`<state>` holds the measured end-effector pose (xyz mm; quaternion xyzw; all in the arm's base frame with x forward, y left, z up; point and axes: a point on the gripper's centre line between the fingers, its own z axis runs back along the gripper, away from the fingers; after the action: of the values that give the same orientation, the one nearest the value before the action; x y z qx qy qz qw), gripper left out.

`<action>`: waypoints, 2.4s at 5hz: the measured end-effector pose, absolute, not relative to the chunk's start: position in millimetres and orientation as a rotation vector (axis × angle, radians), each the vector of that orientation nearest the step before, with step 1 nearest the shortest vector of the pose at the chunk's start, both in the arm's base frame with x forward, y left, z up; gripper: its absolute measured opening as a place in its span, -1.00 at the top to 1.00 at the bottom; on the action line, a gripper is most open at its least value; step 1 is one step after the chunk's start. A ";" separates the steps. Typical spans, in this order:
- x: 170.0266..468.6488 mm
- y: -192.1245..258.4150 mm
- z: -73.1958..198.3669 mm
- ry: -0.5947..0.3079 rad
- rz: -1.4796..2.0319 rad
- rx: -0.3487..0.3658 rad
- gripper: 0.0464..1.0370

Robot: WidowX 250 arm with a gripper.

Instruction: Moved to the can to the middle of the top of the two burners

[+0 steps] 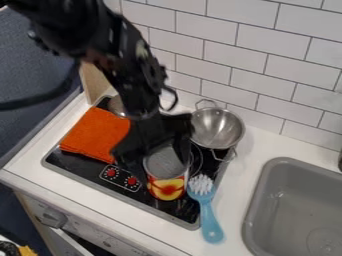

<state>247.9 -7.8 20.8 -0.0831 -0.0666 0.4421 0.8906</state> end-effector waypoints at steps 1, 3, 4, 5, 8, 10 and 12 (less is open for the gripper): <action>241.1 -14.5 3.2 -0.115 0.854 -0.152 -0.93; 239.1 -26.9 -19.5 -0.104 0.812 -0.095 -0.93; 248.6 -25.9 -27.5 -0.082 0.839 -0.087 -0.93; 261.9 -14.0 -26.2 -0.107 0.899 -0.077 -0.93; 304.3 18.6 -22.1 -0.147 1.066 -0.073 -0.93; 321.9 45.7 -25.2 -0.144 1.132 -0.082 -0.93; 355.5 59.7 -17.7 -0.153 1.193 -0.144 -0.93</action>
<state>355.5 59.7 -17.7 -0.0677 -0.0719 0.5605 0.8222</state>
